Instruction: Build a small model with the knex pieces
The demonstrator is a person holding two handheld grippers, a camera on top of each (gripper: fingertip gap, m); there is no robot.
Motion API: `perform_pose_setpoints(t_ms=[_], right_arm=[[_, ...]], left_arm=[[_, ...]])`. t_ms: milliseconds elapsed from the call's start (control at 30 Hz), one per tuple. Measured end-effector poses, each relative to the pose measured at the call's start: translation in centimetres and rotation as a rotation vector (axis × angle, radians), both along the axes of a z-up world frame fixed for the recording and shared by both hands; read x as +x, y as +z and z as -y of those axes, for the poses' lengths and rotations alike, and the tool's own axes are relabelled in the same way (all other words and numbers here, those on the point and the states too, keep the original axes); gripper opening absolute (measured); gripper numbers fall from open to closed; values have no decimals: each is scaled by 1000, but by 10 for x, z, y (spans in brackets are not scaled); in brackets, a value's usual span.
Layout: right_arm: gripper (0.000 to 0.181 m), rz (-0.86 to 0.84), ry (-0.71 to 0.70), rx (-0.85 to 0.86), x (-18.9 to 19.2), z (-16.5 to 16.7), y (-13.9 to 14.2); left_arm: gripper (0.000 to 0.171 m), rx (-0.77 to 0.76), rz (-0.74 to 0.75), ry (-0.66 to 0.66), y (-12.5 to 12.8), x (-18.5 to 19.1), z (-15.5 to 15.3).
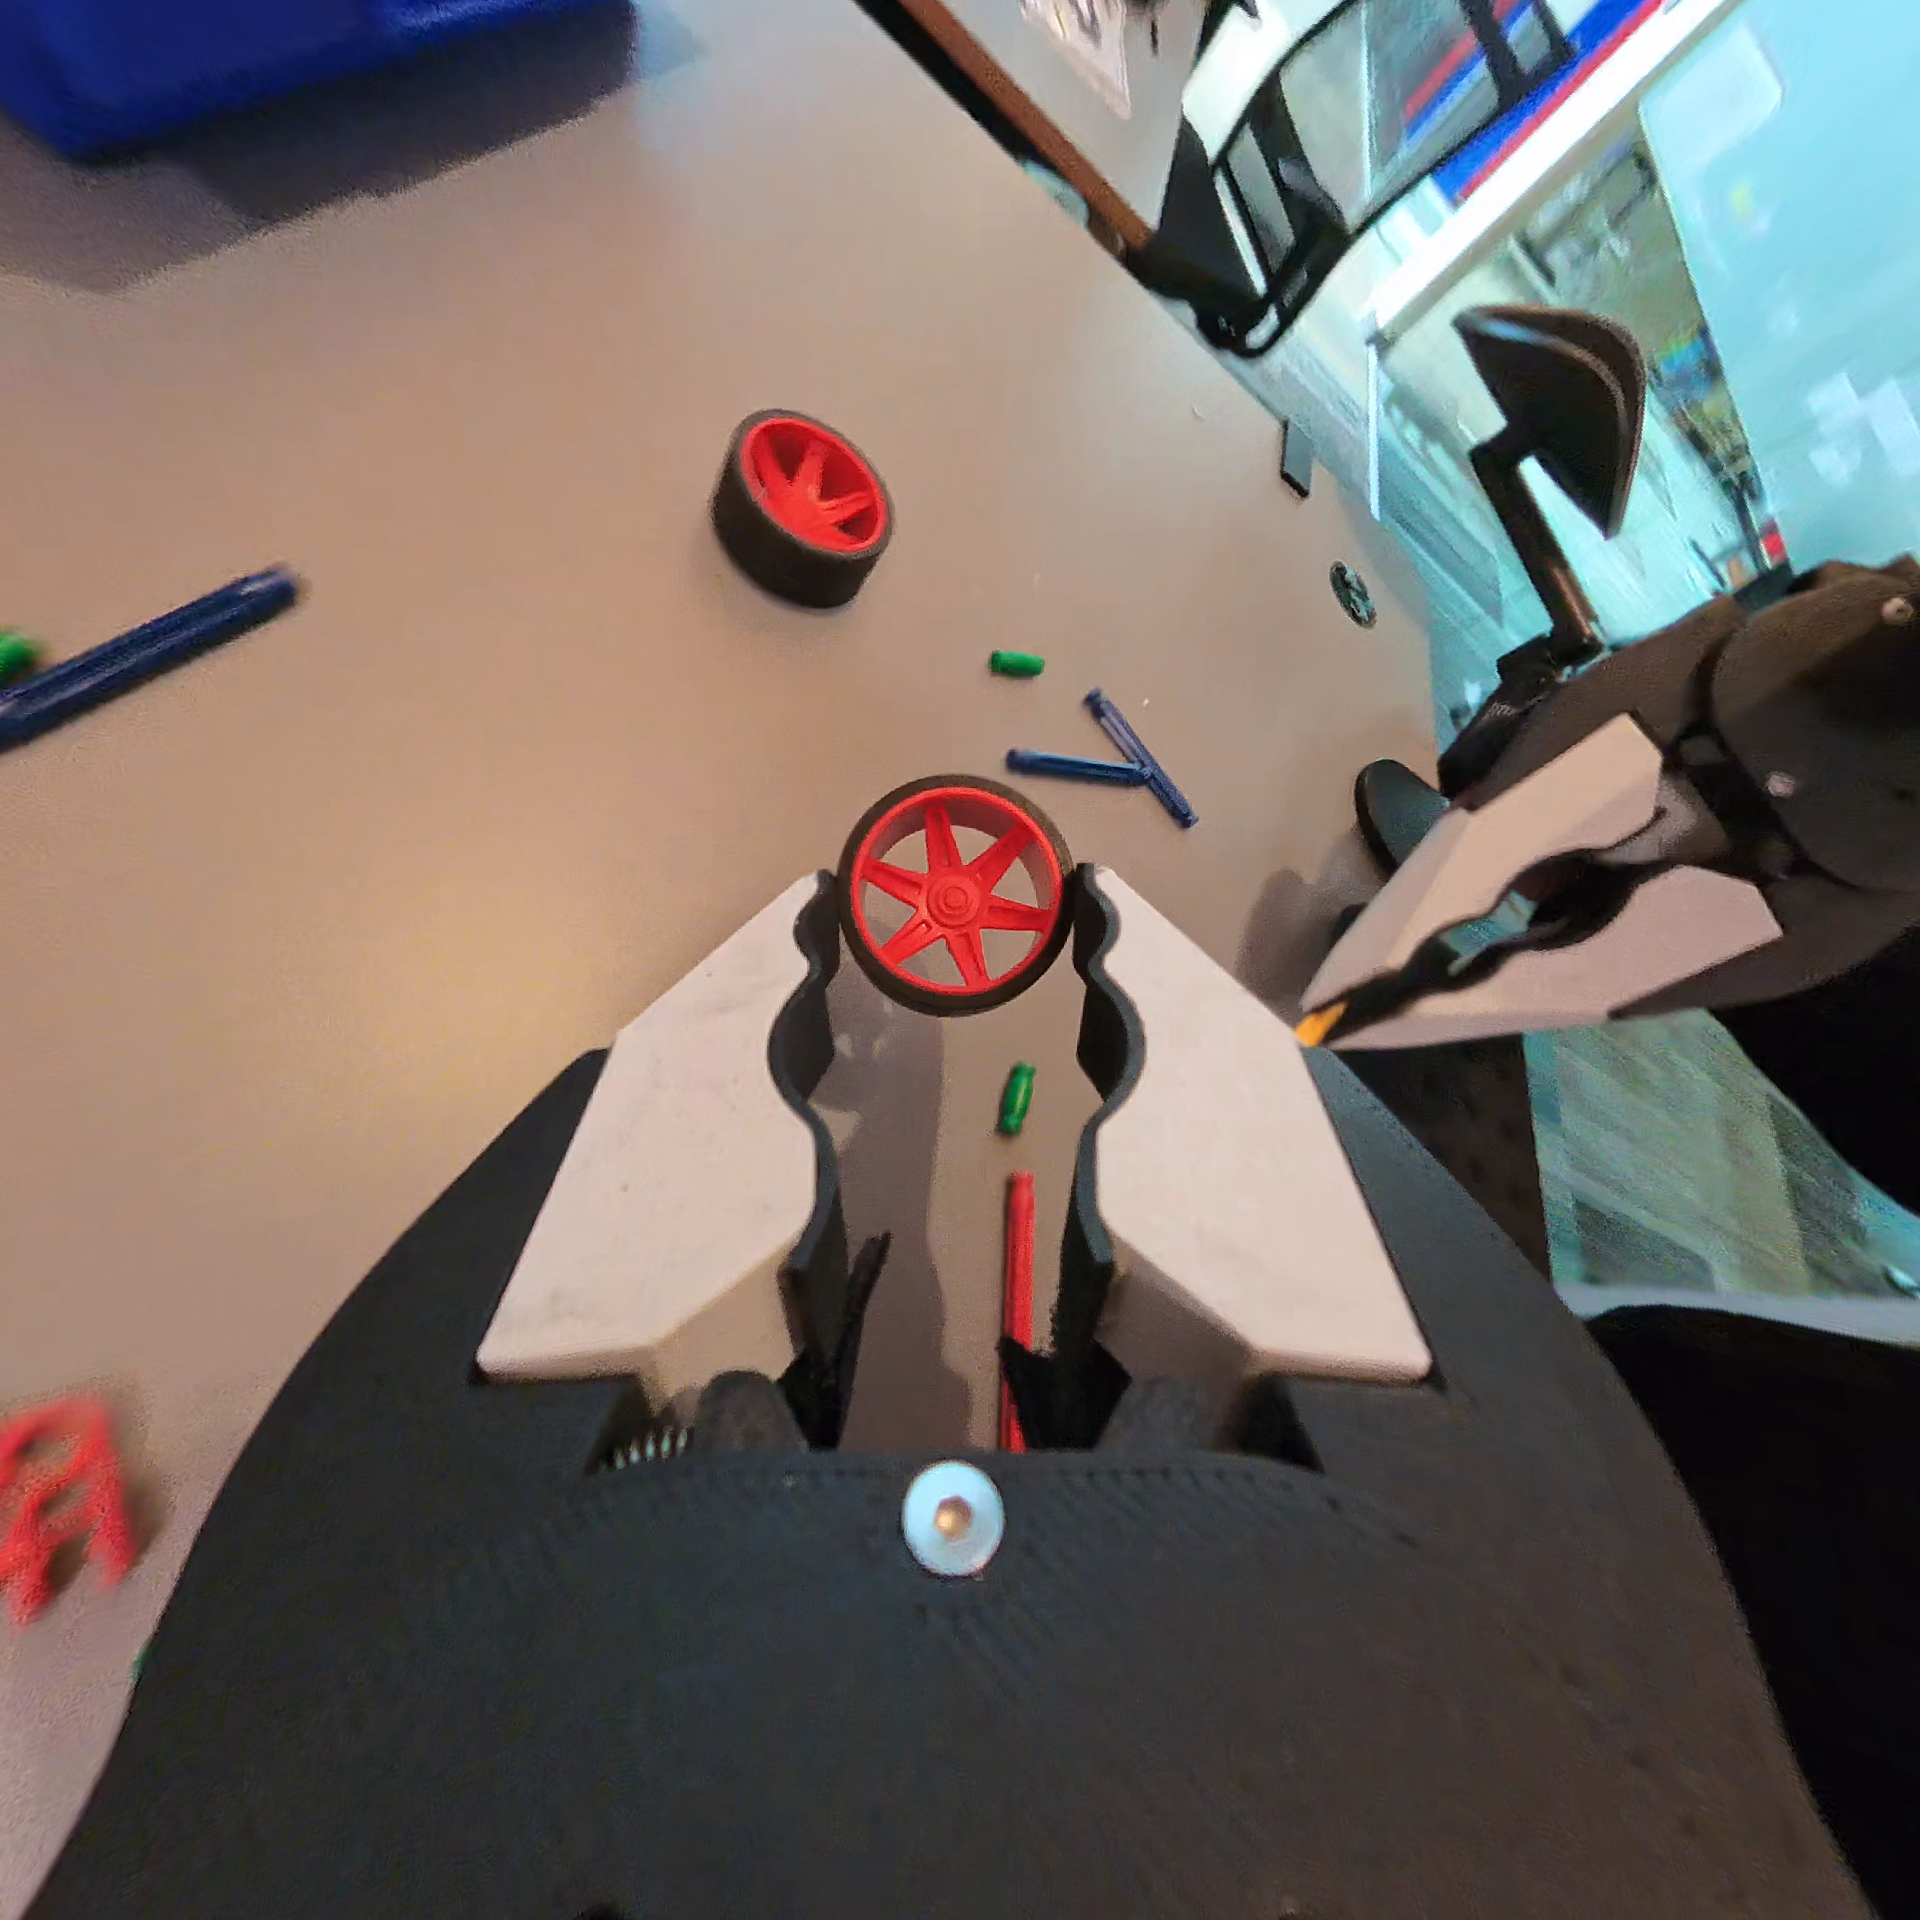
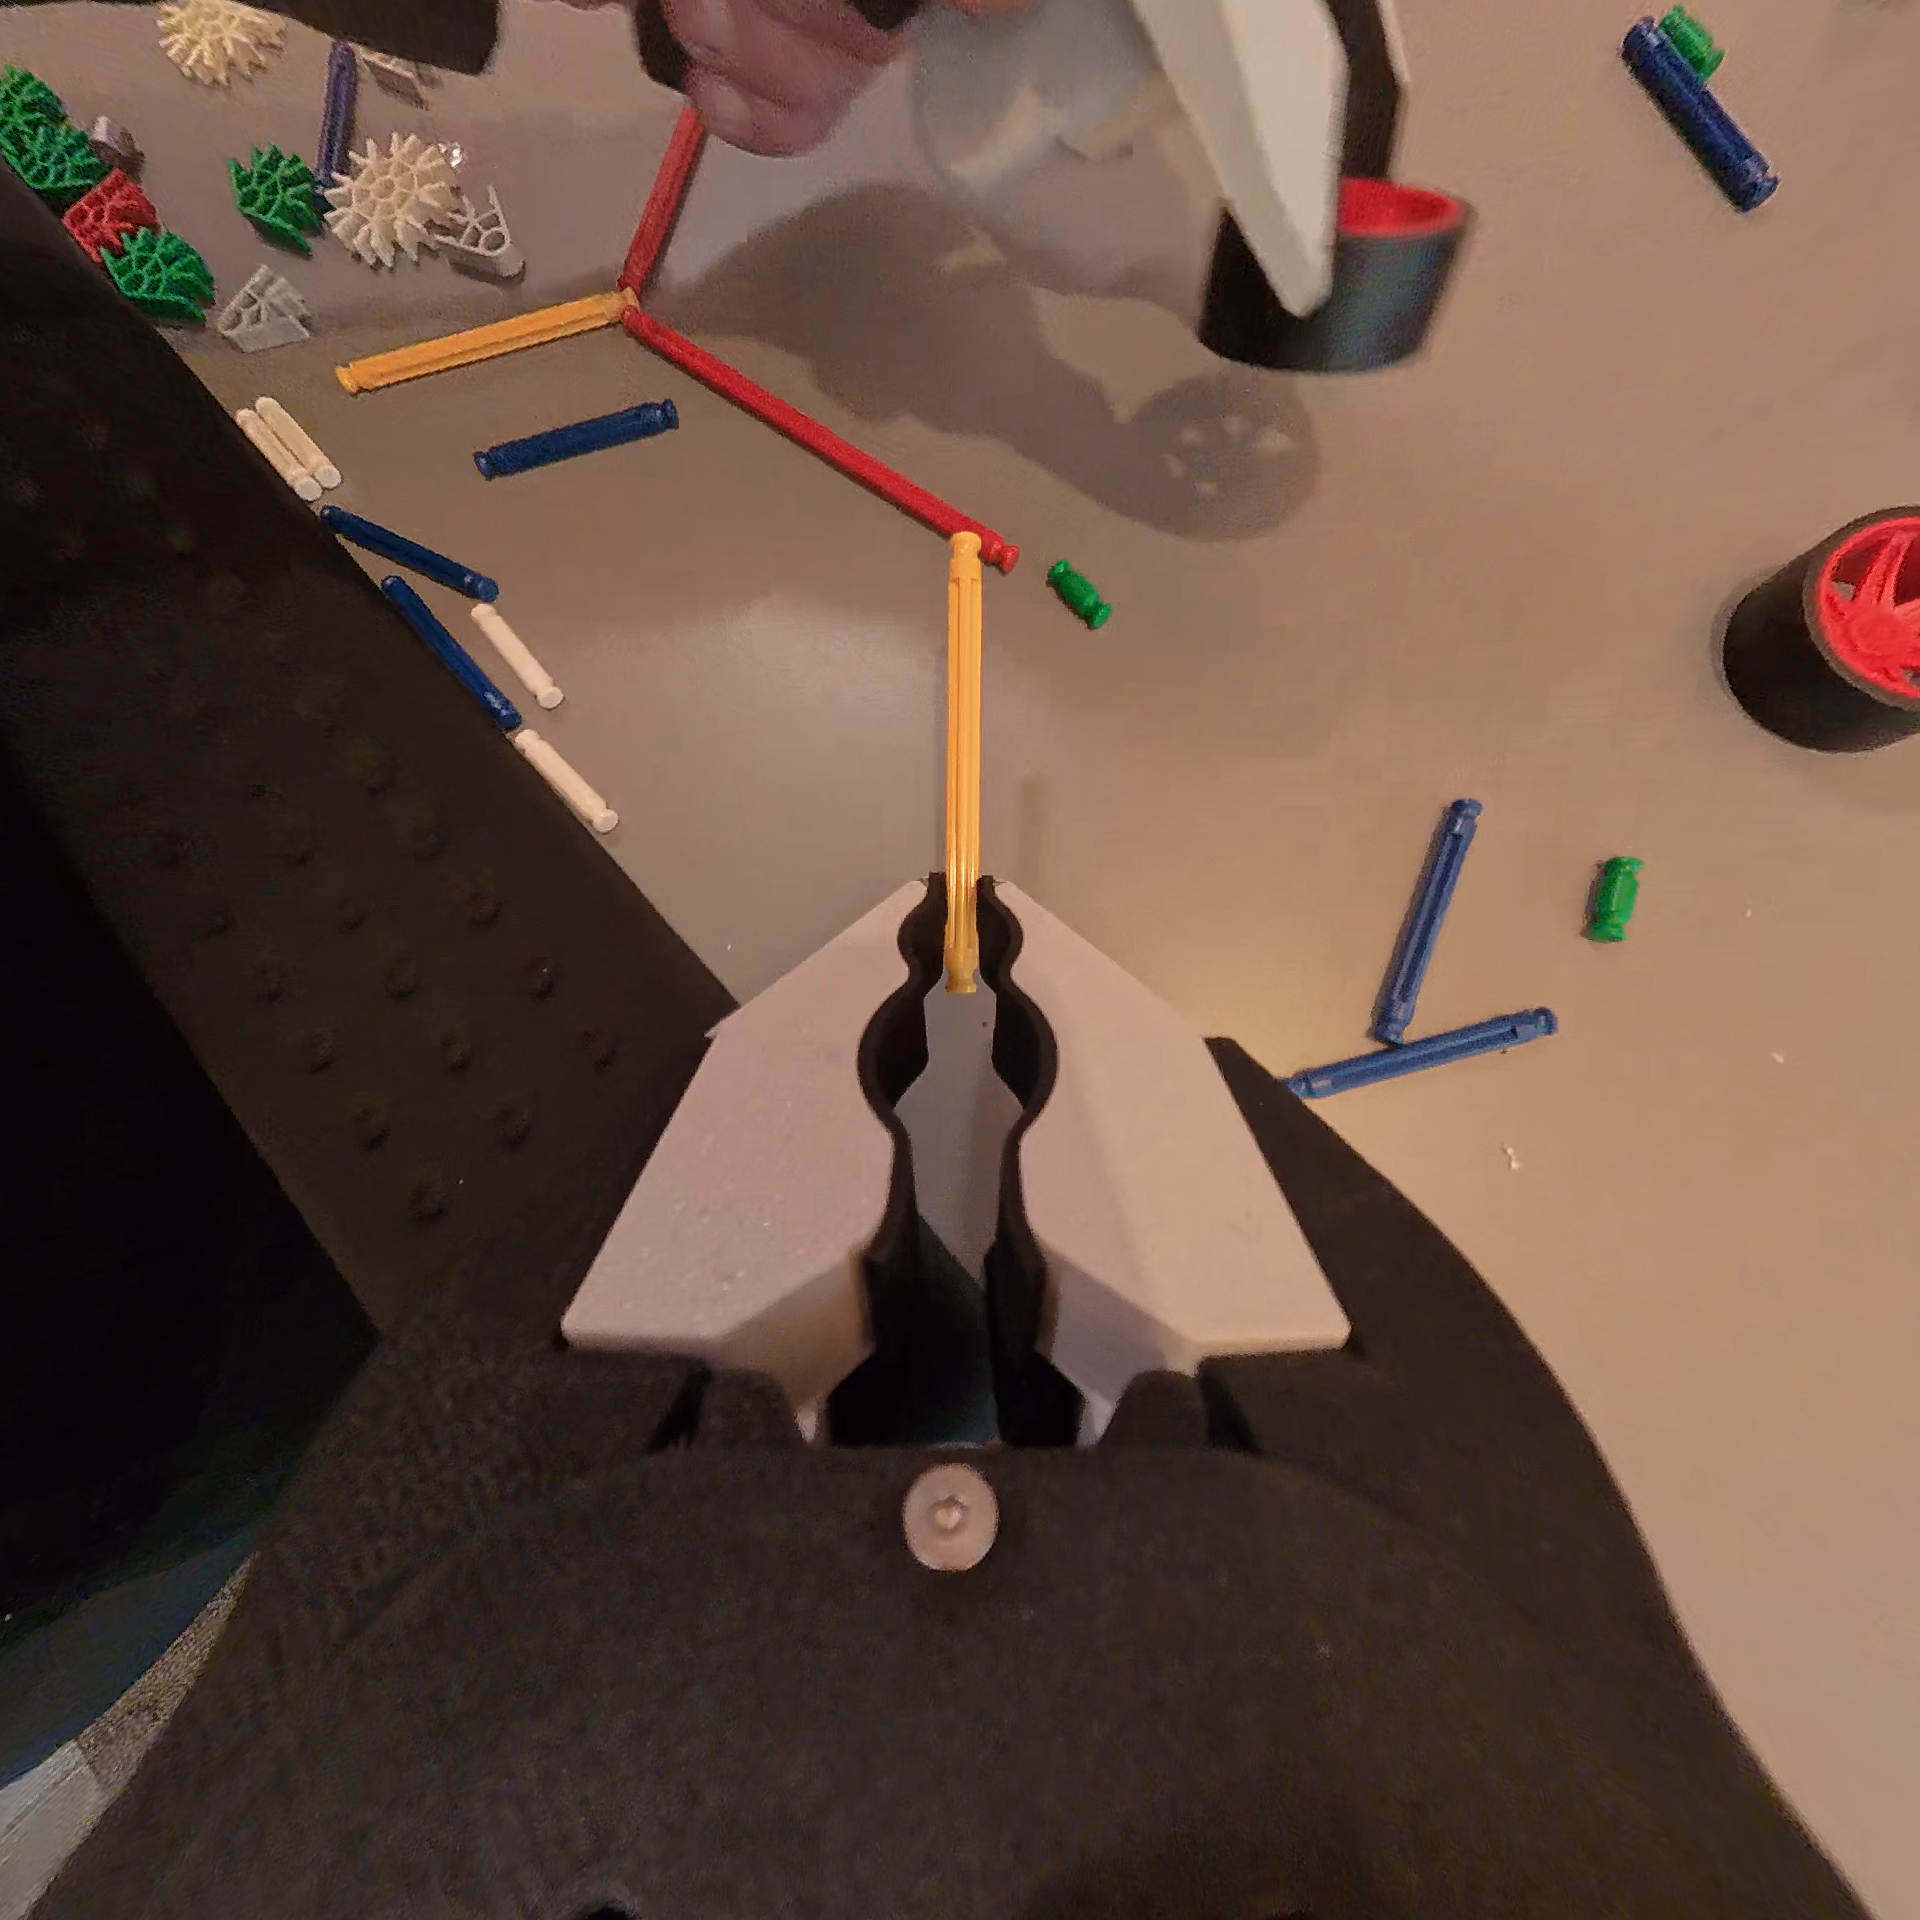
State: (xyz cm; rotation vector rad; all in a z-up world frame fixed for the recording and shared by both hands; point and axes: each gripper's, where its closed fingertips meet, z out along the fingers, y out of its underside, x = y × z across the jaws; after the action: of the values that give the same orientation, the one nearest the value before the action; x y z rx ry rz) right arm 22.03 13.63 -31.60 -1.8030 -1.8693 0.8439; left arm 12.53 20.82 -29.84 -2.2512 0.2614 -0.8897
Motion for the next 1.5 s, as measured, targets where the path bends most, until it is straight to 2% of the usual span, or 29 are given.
perform_pose_setpoints(t_ms=[33,133,233,300,400,500,567,667,733,800,933,1067,1167,1233,1333,1467,1500], right_arm=[[2,5,5,3,-2,-1,-1],[2,29,27,24,-10,-1,-7],[2,40,55,32,-17,2,-11],[2,36,67,33,-22,3,-11],[2,34,81,35,-28,4,-10],[3,27,76,40,-30,2,-6],[2,17,69,37,-31,1,-4],[2,8,61,31,-30,1,-2],[2,3,56,24,-28,2,0],[2,-10,54,19,-28,3,4],[3,-26,59,8,-28,5,10],[3,-25,107,2,-36,12,22],[2,-4,196,44,-51,21,34],[2,43,249,67,-60,25,38],[2,81,336,49,-70,35,46],[2,83,403,8,-78,47,59],[2,78,407,-1,-79,48,63]], left_arm=[[41,13,-42,29,-2,-14,9],[41,88,-359,72,-8,-57,34],[41,148,-852,40,-9,-100,53],[42,170,-1115,-47,-9,-113,61],[42,206,-1310,-250,-26,-100,72],[44,280,-1428,-319,-31,-88,76],[47,330,-1461,-348,-31,-76,78],[45,407,-1457,-400,-31,-53,89],[38,415,-1454,-438,-34,-45,99],[42,391,-1383,-434,-34,-39,111],[44,478,-1244,-329,0,-30,128],[50,397,-1027,-166,23,-46,137],[41,438,-882,-122,43,-34,132],[37,480,-905,-136,51,-23,124],[36,538,-1072,-231,47,-15,117],[3,531,-1133,-297,34,-12,123],[2,531,-1129,-286,34,-13,125]])
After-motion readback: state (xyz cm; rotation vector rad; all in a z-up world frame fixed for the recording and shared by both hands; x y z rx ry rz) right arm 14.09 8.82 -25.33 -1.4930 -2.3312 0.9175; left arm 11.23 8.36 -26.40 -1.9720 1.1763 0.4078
